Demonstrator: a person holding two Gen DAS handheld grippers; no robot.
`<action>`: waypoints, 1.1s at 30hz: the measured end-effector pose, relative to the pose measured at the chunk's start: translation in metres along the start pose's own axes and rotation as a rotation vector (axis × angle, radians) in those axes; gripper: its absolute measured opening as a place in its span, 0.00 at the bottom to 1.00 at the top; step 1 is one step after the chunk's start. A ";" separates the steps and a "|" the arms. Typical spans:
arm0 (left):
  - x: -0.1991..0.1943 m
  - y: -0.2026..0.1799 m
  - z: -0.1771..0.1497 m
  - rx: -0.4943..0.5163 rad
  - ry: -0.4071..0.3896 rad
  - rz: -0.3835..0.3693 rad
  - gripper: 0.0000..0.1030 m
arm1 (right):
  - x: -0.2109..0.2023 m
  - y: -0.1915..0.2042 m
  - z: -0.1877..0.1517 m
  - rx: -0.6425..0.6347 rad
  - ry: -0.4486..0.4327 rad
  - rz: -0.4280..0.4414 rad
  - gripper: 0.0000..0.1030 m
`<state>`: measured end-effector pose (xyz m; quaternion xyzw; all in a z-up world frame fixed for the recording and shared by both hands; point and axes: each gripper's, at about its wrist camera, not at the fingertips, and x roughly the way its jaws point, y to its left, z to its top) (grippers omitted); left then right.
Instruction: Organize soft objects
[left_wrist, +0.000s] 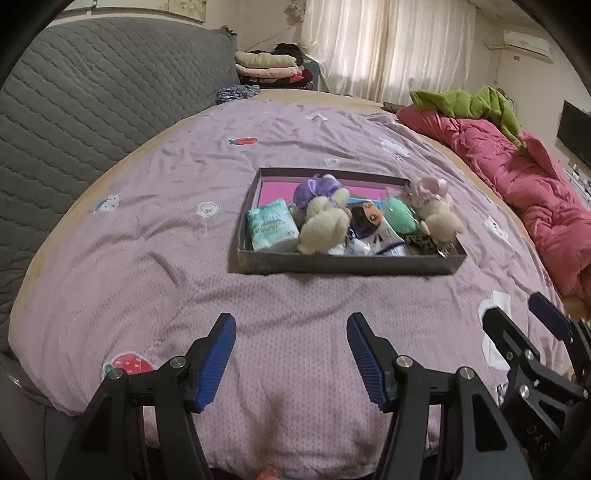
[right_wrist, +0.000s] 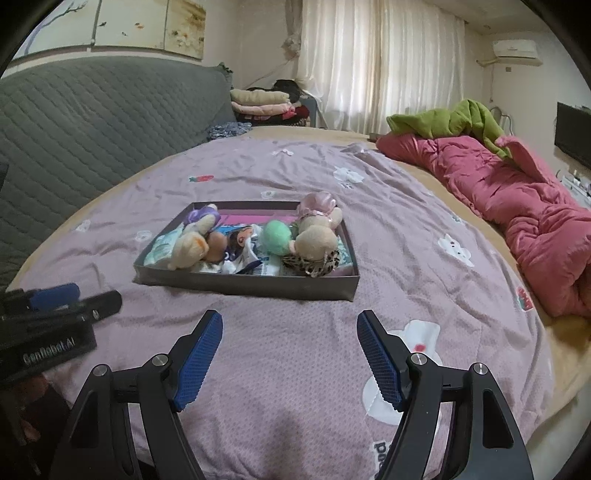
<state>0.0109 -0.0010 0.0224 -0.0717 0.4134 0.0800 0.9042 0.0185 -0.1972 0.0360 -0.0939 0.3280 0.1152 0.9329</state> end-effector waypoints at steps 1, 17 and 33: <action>-0.002 -0.002 -0.002 0.003 0.000 -0.004 0.60 | -0.001 0.000 0.000 0.007 0.002 -0.001 0.74; -0.008 -0.009 -0.008 0.027 -0.030 -0.011 0.60 | 0.002 0.005 -0.015 0.021 0.041 0.006 0.74; 0.016 0.000 -0.014 0.010 0.020 0.000 0.60 | 0.023 0.009 -0.026 0.009 0.093 0.005 0.74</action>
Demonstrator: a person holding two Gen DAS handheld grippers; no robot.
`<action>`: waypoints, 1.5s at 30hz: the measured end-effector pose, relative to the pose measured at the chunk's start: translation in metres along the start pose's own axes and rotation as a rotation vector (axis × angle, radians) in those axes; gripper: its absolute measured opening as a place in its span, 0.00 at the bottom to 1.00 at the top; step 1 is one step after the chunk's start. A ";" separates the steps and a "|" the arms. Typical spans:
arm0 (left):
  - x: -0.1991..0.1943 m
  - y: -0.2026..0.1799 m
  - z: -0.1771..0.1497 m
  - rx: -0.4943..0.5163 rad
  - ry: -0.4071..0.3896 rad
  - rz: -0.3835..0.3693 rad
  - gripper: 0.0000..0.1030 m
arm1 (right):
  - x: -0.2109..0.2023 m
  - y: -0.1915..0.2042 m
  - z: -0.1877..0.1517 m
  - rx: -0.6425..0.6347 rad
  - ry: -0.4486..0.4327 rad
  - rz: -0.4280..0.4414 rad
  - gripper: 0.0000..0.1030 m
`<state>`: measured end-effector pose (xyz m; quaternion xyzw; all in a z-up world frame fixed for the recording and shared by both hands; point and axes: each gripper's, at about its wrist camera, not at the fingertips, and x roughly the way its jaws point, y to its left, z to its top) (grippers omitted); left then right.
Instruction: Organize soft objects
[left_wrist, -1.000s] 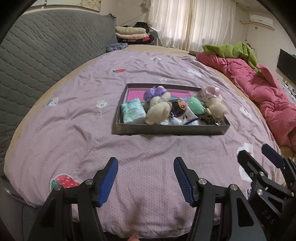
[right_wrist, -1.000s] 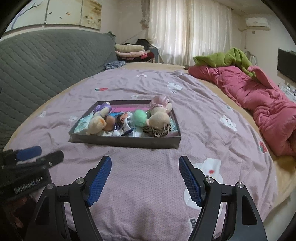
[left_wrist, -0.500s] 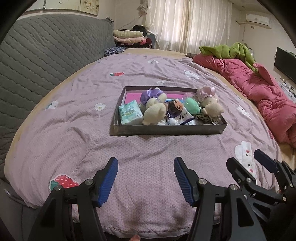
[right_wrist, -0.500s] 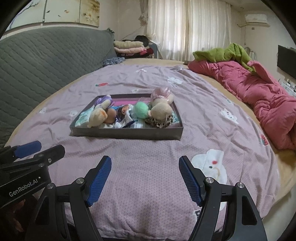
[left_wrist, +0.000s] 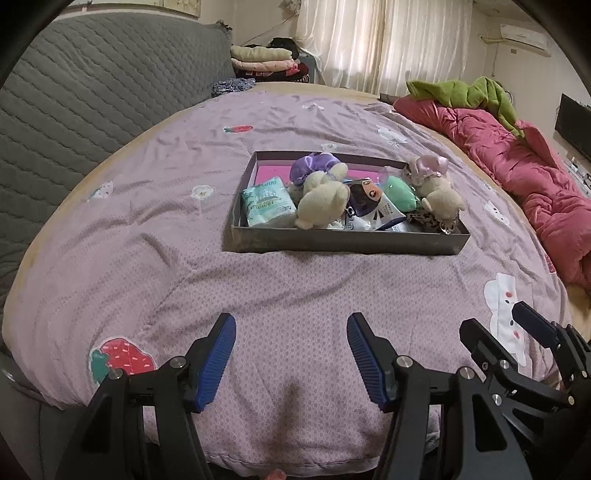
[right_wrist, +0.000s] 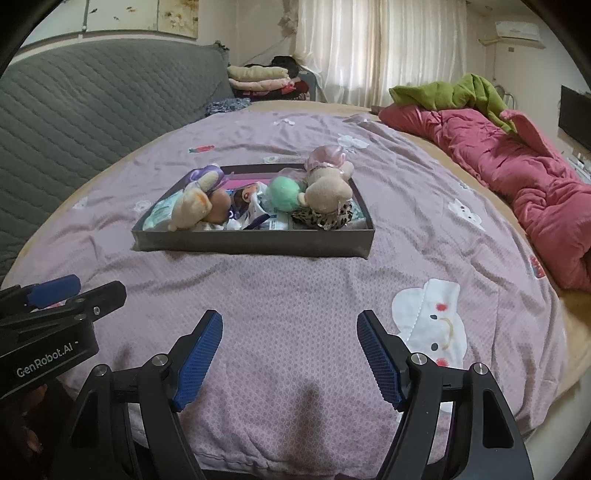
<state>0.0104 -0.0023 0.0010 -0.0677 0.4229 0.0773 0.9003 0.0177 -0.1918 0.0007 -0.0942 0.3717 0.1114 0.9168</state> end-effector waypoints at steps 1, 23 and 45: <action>0.000 0.001 0.000 0.000 0.000 0.000 0.60 | 0.000 0.001 0.000 -0.003 0.000 -0.001 0.74; 0.004 -0.004 -0.006 0.028 0.018 0.025 0.60 | 0.004 -0.003 -0.003 0.014 0.017 0.003 0.74; 0.009 -0.001 -0.006 0.025 0.033 0.044 0.60 | 0.005 -0.002 -0.004 0.001 0.013 0.001 0.74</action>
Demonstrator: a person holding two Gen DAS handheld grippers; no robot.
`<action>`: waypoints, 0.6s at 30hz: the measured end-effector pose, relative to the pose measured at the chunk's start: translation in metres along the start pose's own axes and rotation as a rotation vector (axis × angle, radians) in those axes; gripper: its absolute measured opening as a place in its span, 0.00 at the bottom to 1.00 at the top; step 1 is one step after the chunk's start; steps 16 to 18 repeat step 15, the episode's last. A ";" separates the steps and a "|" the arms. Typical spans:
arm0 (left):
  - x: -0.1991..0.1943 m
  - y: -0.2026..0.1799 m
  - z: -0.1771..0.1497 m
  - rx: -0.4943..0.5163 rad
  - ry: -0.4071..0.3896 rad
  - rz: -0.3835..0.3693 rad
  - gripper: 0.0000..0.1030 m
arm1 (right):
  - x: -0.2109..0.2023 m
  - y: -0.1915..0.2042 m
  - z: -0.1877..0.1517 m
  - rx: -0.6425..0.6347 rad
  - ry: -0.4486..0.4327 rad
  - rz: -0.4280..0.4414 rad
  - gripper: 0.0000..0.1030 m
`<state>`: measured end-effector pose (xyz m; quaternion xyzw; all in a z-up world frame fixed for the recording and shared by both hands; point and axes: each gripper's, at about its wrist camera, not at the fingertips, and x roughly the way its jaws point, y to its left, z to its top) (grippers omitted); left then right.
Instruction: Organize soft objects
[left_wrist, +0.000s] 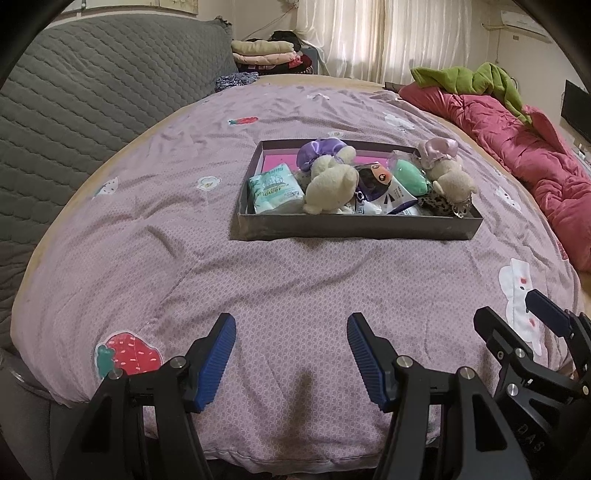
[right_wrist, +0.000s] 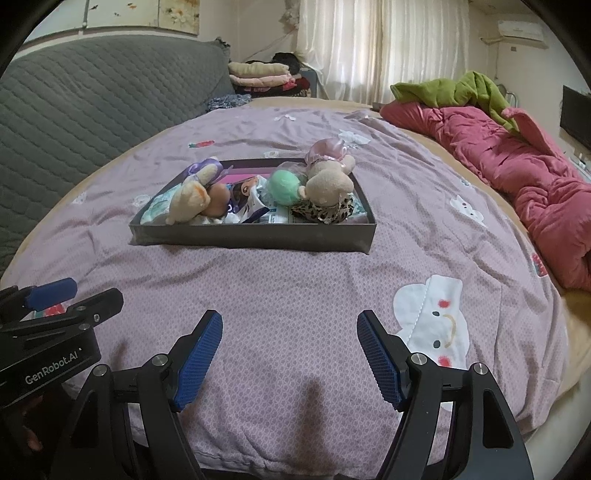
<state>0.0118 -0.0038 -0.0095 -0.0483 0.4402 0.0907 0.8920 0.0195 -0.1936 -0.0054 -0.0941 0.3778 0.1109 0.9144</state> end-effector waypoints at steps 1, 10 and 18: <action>-0.001 0.000 0.000 0.000 0.000 0.003 0.60 | 0.000 0.000 0.000 0.000 0.000 -0.003 0.74; 0.007 -0.003 -0.004 0.011 0.019 0.005 0.60 | 0.006 -0.003 -0.001 0.003 0.001 0.010 0.74; 0.015 -0.002 -0.005 0.006 0.038 -0.005 0.60 | 0.016 -0.005 -0.001 0.003 0.005 0.015 0.74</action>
